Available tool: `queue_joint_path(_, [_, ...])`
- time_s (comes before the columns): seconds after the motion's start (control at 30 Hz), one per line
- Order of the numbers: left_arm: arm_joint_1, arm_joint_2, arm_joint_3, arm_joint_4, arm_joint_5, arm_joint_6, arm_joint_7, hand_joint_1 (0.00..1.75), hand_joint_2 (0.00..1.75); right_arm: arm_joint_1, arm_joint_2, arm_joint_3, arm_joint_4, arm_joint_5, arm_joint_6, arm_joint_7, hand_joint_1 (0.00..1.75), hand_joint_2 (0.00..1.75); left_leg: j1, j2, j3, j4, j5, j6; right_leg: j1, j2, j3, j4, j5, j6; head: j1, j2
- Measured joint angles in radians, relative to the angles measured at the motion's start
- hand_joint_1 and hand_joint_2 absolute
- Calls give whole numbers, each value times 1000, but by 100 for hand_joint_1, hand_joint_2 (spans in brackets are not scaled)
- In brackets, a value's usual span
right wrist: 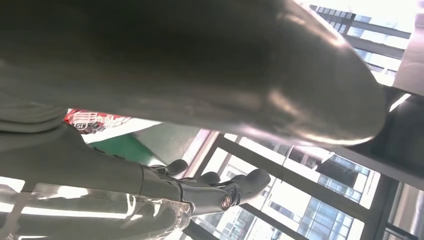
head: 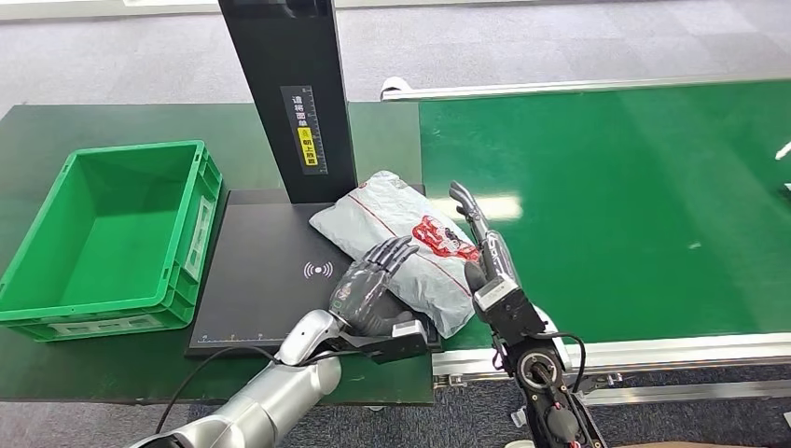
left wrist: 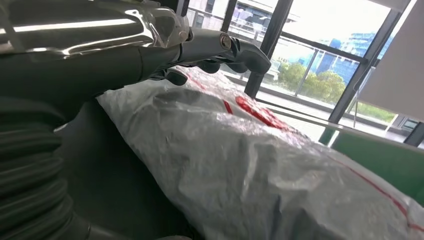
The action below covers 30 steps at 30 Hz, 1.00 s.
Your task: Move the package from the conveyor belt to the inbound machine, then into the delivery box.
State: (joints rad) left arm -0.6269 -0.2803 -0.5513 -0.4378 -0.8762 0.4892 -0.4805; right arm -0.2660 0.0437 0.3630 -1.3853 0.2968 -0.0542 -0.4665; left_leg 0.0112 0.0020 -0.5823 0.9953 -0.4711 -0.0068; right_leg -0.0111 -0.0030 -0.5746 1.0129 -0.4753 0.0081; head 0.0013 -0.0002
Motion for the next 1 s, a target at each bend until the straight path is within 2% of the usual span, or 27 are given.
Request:
queue_joint_path(0.13, [0, -19, -12, 28, -4, -2, 12, 0, 175, 0, 5, 5, -7, 0, 0, 0, 0, 0, 0, 0, 0, 0, 0, 0, 0, 0, 0, 0, 0, 0, 0, 0])
queue_joint_path(0.17, [1, -25, -15, 34, -4, -1, 15, 6, 175, 0, 7, 6, -8, 0, 0, 0, 0, 0, 0, 0, 0, 0, 0, 0, 0, 0, 0, 0, 0, 0, 0, 0])
queue_joint_path(0.2, [2, -31, -17, 40, -2, -1, 17, 40, 175, -1, 10, 8, -8, 0, 0, 0, 0, 0, 0, 0, 0, 0, 0, 0, 0, 0, 0, 0, 0, 0, 0, 0])
queue_joint_path(0.3, [7, -46, -19, 55, 10, 5, 25, 163, 175, -3, 18, 11, -9, 0, 0, 0, 0, 0, 0, 0, 0, 0, 0, 0, 0, 0, 0, 0, 0, 0, 0, 0])
queue_joint_path(0.33, [9, -51, -19, 59, 17, 8, 26, 172, 175, -4, 19, 12, -9, 0, 0, 0, 0, 0, 0, 0, 0, 0, 0, 0, 0, 0, 0, 0, 0, 0, 0, 0])
queue_joint_path(0.57, [17, -66, -17, 74, 80, 28, 23, 175, 175, -13, 24, 16, -8, -9, -2, 0, 0, 0, 0, 0, 0, 0, 0, 0, 0, 0, 0, 0, 0, 0, 0, 0])
queue_joint_path(1.0, [17, -67, 10, 84, 129, 42, 17, 175, 175, -15, 23, 15, -9, -19, -23, 1, 0, 0, 0, 0, 0, 0, 0, 0, 0, 0, 0, 0, 0, 0, 0, 0])
